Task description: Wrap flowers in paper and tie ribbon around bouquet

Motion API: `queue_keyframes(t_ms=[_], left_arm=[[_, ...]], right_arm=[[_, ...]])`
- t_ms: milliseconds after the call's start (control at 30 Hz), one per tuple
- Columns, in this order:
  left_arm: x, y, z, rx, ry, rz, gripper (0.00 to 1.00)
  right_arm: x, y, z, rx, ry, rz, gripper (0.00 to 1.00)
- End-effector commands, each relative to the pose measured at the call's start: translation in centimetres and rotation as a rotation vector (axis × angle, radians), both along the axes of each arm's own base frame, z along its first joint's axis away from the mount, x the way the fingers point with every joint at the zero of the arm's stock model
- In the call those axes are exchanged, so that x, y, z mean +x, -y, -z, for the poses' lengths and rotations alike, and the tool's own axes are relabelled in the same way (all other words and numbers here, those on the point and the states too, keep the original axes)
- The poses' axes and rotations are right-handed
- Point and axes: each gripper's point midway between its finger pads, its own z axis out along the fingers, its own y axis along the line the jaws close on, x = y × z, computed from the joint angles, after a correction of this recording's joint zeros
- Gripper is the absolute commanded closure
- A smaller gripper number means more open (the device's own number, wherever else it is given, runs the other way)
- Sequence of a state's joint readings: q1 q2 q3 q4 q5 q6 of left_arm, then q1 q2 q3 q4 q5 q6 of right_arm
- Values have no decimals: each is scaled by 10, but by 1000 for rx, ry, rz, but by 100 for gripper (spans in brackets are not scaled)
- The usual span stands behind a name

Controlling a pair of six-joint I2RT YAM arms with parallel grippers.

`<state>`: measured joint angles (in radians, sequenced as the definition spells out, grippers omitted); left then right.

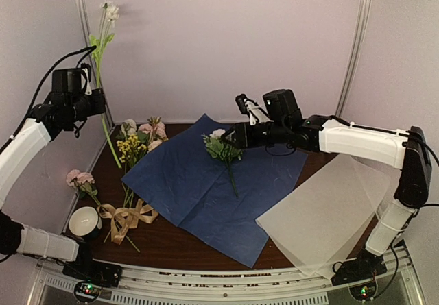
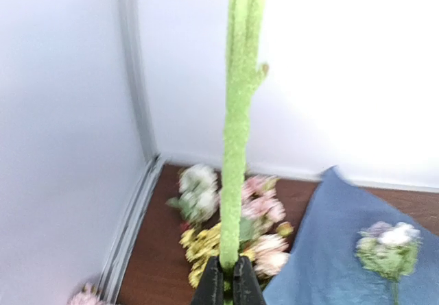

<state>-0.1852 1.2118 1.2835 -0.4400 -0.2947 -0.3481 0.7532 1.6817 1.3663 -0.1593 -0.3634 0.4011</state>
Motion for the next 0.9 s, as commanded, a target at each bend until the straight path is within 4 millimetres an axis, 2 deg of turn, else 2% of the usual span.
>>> queue_keyframes(t_ms=[0,67,133,200,300,400,533,633,667,767,867], left_arm=[[-23,53,-86,10,298,252,100],[-36,91,-99,-114,371,434,100],[-46,124,-104,-238,412,573,100],[-54,154,-108,-342,444,684,100],[-69,202,-109,-424,456,841,100],[-78,233,-107,-452,454,934,100],[-83,256,-103,-478,429,1009,100],[-86,266,-100,-508,413,1053,100],[-86,268,-99,-517,406,1059,100],[-86,270,-96,-537,391,1073,100],[-78,267,-87,-526,341,1027,97]], right_arm=[[-47,-47,-77,208,166,-274,54],[-59,-65,-97,279,176,-340,54],[-65,-80,-116,349,186,-378,54],[-67,-94,-127,399,176,-400,54],[-69,-110,-137,450,153,-423,52],[-69,-120,-137,468,137,-428,48],[-58,-122,-123,435,120,-374,45],[-52,-125,-112,407,102,-347,49],[-50,-125,-109,397,95,-335,58],[-43,-122,-108,392,94,-292,98],[-30,-113,-102,369,84,-221,100]])
